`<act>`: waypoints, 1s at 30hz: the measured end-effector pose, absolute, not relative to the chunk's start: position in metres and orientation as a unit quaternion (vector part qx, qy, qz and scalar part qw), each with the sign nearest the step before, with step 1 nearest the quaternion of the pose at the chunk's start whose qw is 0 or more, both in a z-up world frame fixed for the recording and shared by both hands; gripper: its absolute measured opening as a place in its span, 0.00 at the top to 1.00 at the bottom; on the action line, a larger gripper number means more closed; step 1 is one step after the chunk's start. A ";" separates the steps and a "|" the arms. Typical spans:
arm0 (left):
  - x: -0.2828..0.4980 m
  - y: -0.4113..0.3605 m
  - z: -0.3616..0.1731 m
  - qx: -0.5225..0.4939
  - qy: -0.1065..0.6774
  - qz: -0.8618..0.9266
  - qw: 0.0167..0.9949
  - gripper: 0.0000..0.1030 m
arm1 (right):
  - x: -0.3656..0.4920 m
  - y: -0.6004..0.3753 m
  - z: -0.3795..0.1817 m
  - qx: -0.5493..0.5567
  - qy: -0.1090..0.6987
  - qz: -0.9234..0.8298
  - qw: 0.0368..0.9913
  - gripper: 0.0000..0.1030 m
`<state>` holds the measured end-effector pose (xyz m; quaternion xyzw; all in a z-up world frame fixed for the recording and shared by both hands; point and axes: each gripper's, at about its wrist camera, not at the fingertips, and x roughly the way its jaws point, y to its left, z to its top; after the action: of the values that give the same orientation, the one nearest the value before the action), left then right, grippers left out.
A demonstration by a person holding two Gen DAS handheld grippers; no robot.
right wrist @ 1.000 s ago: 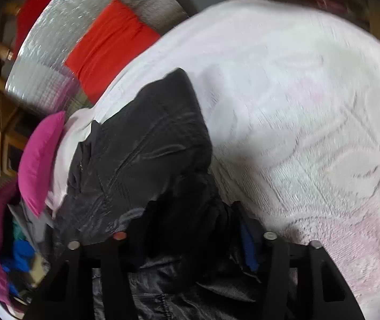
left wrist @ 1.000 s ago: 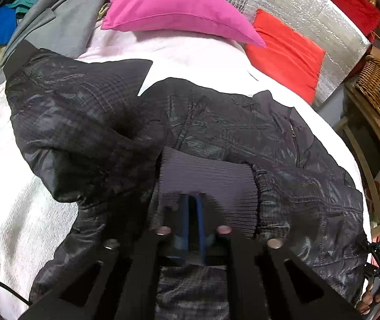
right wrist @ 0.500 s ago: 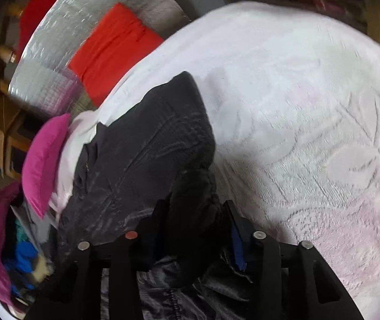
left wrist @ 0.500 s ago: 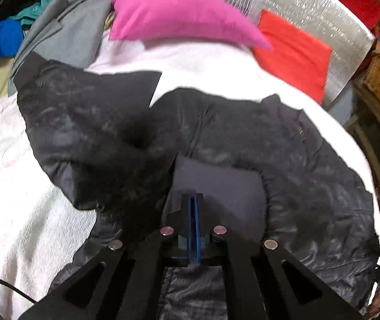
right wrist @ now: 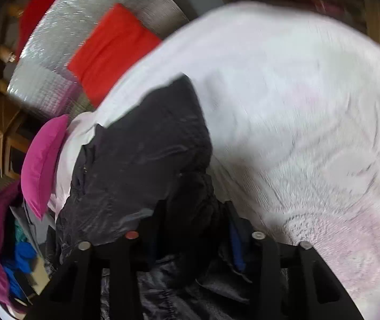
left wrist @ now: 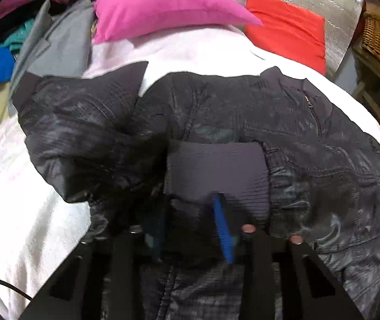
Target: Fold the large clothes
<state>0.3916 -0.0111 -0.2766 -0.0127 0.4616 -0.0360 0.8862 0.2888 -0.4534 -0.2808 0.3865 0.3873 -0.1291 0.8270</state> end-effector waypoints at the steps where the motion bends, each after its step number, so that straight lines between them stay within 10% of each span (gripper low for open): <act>1: 0.392 -0.010 -0.276 -0.012 0.461 -0.033 0.887 0.75 | 0.286 -0.450 -0.272 0.376 0.375 -0.129 0.837 0.60; 9: 0.387 -0.007 -0.265 -0.008 0.459 -0.046 0.887 0.73 | 0.290 -0.453 -0.280 0.394 0.416 -0.152 0.806 0.49; 13: 0.370 0.017 -0.237 -0.041 0.417 -0.080 0.904 0.48 | 0.264 -0.459 -0.239 0.391 0.346 -0.207 0.827 0.31; 18: 0.353 0.071 -0.208 -0.073 0.353 -0.046 0.931 0.22 | 0.247 -0.441 -0.209 0.376 0.280 -0.180 0.865 0.30; 23: 0.356 0.156 -0.214 -0.178 0.340 0.065 0.921 0.20 | 0.267 -0.382 -0.206 0.335 0.301 -0.073 0.890 0.51; 30: 0.374 0.202 -0.253 -0.220 0.377 0.132 0.890 0.20 | 0.310 -0.300 -0.230 0.242 0.368 -0.018 0.897 0.51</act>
<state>0.3742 0.2018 -0.2528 -0.2197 0.3771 0.1319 0.8900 0.3099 -0.2999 -0.2303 0.2422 0.3684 -0.0176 0.8974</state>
